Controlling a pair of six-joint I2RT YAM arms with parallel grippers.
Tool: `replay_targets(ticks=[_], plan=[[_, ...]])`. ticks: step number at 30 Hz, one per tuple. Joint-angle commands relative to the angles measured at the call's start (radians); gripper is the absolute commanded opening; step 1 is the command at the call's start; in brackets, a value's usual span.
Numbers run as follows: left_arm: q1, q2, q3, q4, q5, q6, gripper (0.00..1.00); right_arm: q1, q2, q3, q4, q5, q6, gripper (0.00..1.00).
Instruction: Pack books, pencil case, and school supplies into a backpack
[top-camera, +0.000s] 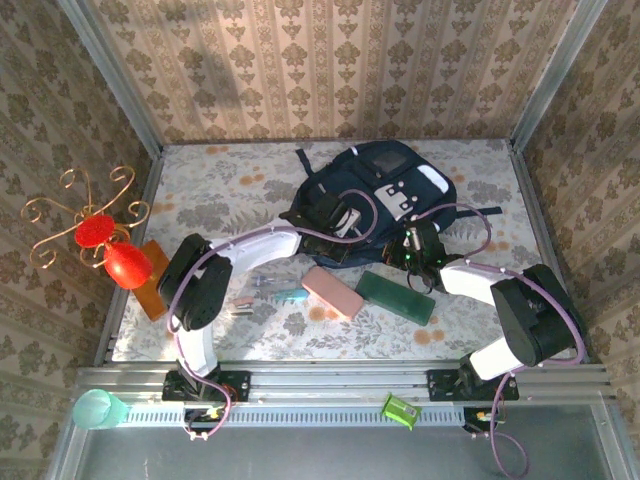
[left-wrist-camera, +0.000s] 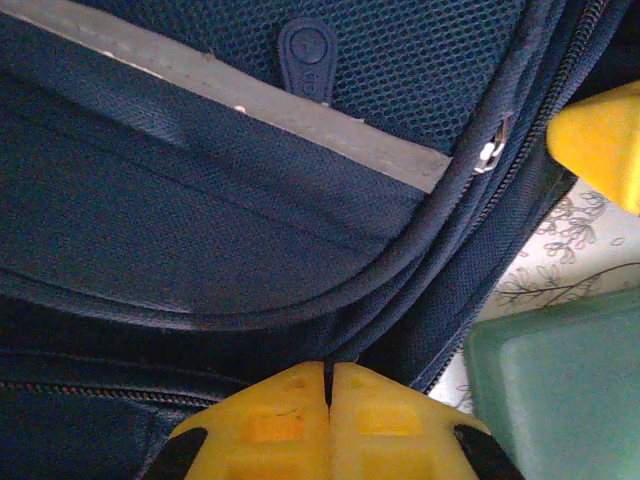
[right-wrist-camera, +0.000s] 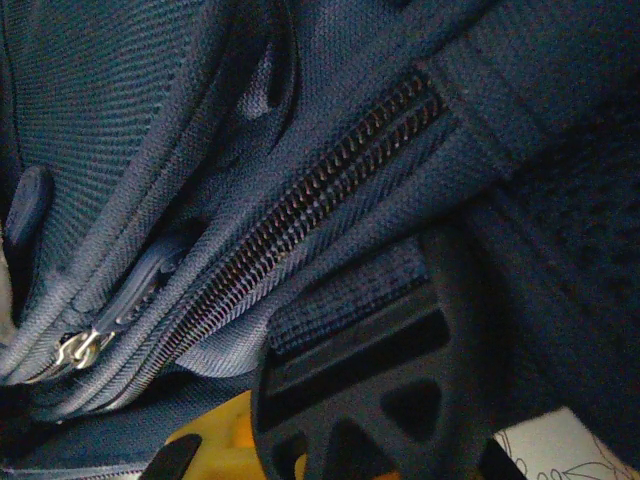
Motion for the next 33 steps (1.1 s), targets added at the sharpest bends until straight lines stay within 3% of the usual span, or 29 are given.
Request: replay_targets(ticks=[1, 6, 16, 28, 33], plan=[[0.001, -0.075, -0.038, -0.019, -0.201, 0.105, 0.00, -0.036, -0.024, 0.008, -0.019, 0.046, -0.014, 0.00], [0.007, -0.086, -0.024, -0.033, -0.334, 0.216, 0.00, -0.049, -0.052, 0.017, -0.117, 0.089, -0.036, 0.00], [0.022, -0.058, 0.010, -0.066, -0.411, 0.344, 0.00, -0.075, -0.095, 0.032, -0.201, 0.108, -0.071, 0.00], [0.110, -0.122, -0.013, -0.084, -0.323, 0.406, 0.00, -0.110, -0.010, 0.155, -0.327, 0.009, -0.195, 0.00], [0.100, -0.177, -0.072, -0.080, -0.230, 0.371, 0.00, -0.128, 0.034, 0.229, -0.377, -0.006, -0.238, 0.00]])
